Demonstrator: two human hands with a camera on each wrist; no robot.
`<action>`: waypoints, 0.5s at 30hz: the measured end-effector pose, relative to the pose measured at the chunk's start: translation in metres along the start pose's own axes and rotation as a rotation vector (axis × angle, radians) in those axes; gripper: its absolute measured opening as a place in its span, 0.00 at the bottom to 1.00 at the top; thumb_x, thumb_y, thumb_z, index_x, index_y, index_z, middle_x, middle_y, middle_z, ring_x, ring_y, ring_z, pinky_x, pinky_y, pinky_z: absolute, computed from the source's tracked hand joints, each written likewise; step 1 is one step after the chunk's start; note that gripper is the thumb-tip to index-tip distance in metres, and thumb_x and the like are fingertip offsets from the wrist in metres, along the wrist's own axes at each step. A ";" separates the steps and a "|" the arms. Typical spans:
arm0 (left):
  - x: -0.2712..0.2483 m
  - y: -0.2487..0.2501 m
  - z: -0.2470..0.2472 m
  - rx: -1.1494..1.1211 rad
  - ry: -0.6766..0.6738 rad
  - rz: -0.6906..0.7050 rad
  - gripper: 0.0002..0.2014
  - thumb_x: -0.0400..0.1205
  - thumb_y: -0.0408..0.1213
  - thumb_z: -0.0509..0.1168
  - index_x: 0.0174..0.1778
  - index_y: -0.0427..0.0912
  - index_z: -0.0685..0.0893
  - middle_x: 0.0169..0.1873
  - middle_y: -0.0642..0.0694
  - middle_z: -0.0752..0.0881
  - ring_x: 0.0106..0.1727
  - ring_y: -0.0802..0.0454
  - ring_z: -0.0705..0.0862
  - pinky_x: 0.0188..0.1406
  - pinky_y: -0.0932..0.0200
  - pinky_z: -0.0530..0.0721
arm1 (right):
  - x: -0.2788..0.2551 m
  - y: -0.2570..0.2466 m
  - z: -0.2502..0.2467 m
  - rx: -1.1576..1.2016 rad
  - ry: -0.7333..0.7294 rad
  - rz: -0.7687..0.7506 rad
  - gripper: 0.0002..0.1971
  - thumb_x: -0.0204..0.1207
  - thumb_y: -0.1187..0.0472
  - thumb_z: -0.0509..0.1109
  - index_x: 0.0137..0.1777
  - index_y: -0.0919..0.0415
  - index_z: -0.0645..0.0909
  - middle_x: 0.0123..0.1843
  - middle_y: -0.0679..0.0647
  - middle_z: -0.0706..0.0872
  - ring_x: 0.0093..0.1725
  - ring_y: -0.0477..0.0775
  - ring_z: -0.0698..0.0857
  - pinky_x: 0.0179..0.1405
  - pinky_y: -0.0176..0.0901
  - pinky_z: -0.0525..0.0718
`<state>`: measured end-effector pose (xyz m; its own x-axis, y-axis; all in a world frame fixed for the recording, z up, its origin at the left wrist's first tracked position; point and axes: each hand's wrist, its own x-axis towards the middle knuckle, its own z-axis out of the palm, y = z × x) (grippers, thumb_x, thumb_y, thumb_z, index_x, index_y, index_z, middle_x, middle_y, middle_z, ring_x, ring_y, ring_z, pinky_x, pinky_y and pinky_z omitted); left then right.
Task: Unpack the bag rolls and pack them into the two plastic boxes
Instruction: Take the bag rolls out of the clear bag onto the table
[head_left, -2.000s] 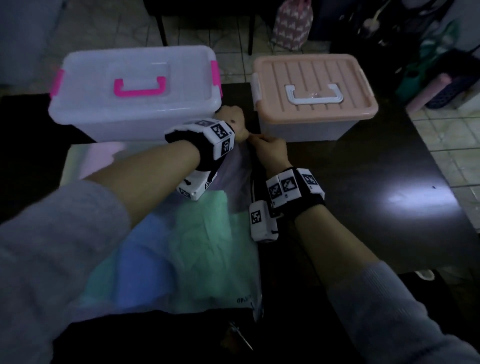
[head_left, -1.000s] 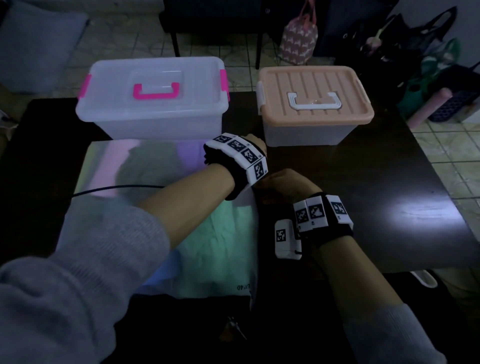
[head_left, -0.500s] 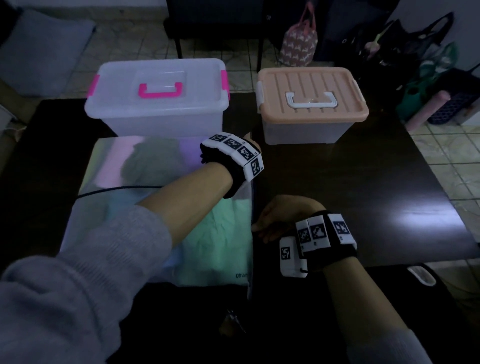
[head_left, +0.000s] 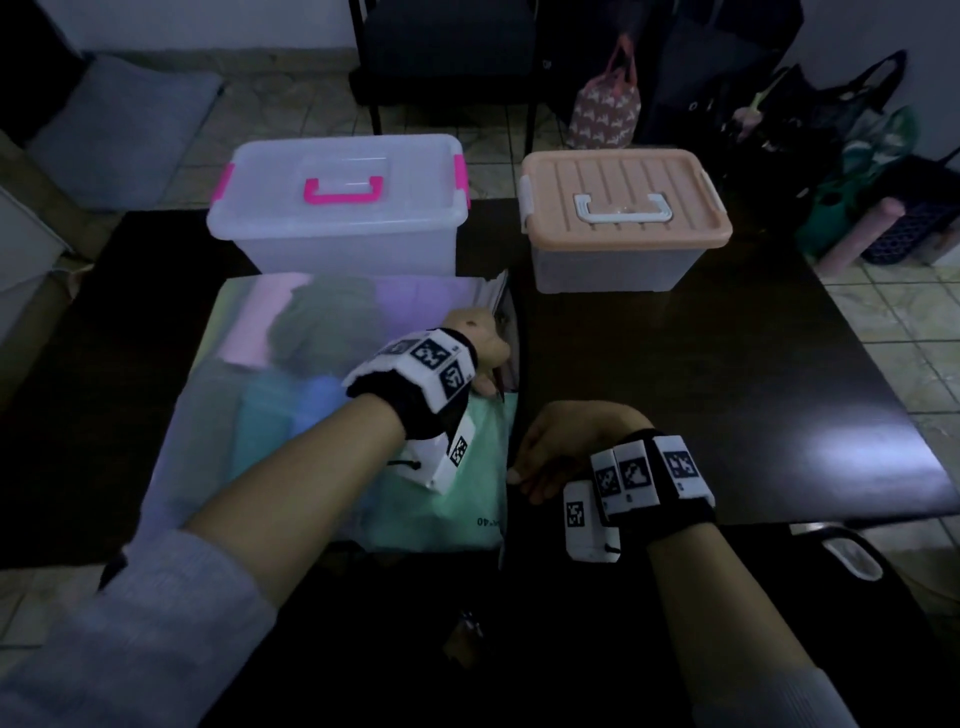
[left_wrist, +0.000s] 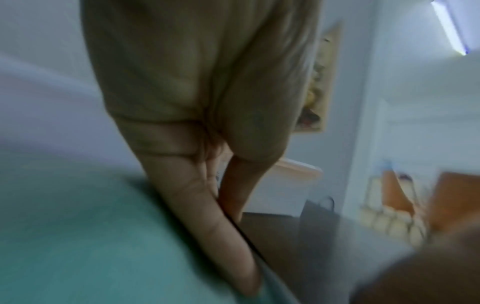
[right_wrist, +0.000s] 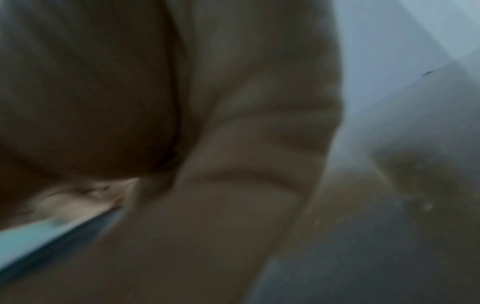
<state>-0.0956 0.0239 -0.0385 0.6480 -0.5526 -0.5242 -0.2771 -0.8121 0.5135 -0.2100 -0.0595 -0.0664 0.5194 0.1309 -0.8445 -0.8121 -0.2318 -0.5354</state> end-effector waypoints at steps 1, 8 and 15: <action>0.005 -0.004 0.001 -0.016 0.014 -0.005 0.11 0.82 0.37 0.64 0.47 0.29 0.83 0.47 0.38 0.86 0.43 0.47 0.85 0.43 0.58 0.84 | -0.001 0.000 0.005 -0.027 -0.029 0.015 0.03 0.71 0.69 0.75 0.41 0.68 0.84 0.33 0.56 0.90 0.32 0.51 0.90 0.34 0.38 0.89; -0.008 -0.016 0.000 -0.602 0.031 -0.079 0.10 0.81 0.25 0.61 0.33 0.33 0.77 0.30 0.38 0.83 0.37 0.40 0.85 0.43 0.47 0.88 | -0.001 0.016 0.026 -0.150 -0.116 0.043 0.04 0.70 0.67 0.77 0.36 0.62 0.85 0.31 0.53 0.89 0.31 0.45 0.88 0.37 0.34 0.87; -0.009 -0.031 -0.003 -1.082 0.063 -0.060 0.13 0.81 0.26 0.53 0.31 0.38 0.76 0.23 0.44 0.78 0.24 0.51 0.77 0.22 0.64 0.78 | -0.006 0.020 0.027 -0.184 -0.227 0.039 0.04 0.73 0.65 0.75 0.38 0.59 0.87 0.32 0.49 0.89 0.31 0.42 0.87 0.36 0.30 0.85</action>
<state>-0.0905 0.0543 -0.0477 0.6836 -0.4815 -0.5485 0.5085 -0.2249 0.8312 -0.2361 -0.0385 -0.0725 0.3992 0.3256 -0.8571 -0.7575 -0.4095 -0.5084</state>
